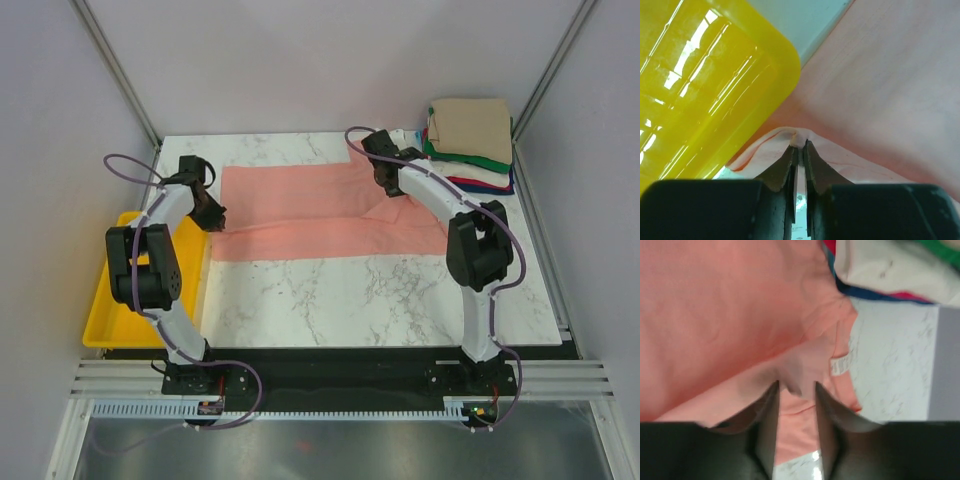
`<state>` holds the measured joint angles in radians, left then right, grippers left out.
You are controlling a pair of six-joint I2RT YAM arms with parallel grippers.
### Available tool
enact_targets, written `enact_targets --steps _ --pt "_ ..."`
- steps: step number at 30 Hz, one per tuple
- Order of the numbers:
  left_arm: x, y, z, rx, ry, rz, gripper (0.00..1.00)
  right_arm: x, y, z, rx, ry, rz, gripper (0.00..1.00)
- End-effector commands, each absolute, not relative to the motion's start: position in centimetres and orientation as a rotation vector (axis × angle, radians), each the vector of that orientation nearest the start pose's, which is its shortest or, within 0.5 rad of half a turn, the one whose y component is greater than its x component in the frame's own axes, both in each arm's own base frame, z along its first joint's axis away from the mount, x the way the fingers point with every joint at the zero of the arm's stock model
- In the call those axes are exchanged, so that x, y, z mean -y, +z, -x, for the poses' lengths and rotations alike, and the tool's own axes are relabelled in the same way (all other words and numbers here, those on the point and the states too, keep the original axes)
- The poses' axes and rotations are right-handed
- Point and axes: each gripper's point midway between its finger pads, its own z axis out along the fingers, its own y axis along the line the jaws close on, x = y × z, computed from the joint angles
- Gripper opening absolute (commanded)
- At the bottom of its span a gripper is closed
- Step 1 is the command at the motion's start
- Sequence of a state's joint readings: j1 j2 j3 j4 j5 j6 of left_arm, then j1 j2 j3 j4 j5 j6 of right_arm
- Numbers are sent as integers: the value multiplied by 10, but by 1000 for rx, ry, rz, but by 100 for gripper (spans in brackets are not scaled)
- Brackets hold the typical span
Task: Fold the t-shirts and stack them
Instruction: Fold the tshirt
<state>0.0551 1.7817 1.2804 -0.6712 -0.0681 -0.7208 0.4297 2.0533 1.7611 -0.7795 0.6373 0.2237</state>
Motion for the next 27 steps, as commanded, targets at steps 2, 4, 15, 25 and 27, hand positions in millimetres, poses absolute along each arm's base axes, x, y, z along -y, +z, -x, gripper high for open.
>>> enact_targets --steps 2,4,15,25,27 --pt "-8 74 -417 -2562 -155 981 35 -103 150 -502 -2329 -647 35 64" --pt "-4 88 -424 -2565 -189 938 64 -93 165 -505 -2316 -721 10 86" --pt "12 149 -377 -2402 -219 834 95 -113 157 -426 -2397 94 -198 93" --pt "39 86 -318 -2406 -334 854 90 -44 79 -332 -2406 388 -631 87" --pt "38 76 -316 -2427 -316 878 90 -36 66 -329 -2406 406 -690 86"
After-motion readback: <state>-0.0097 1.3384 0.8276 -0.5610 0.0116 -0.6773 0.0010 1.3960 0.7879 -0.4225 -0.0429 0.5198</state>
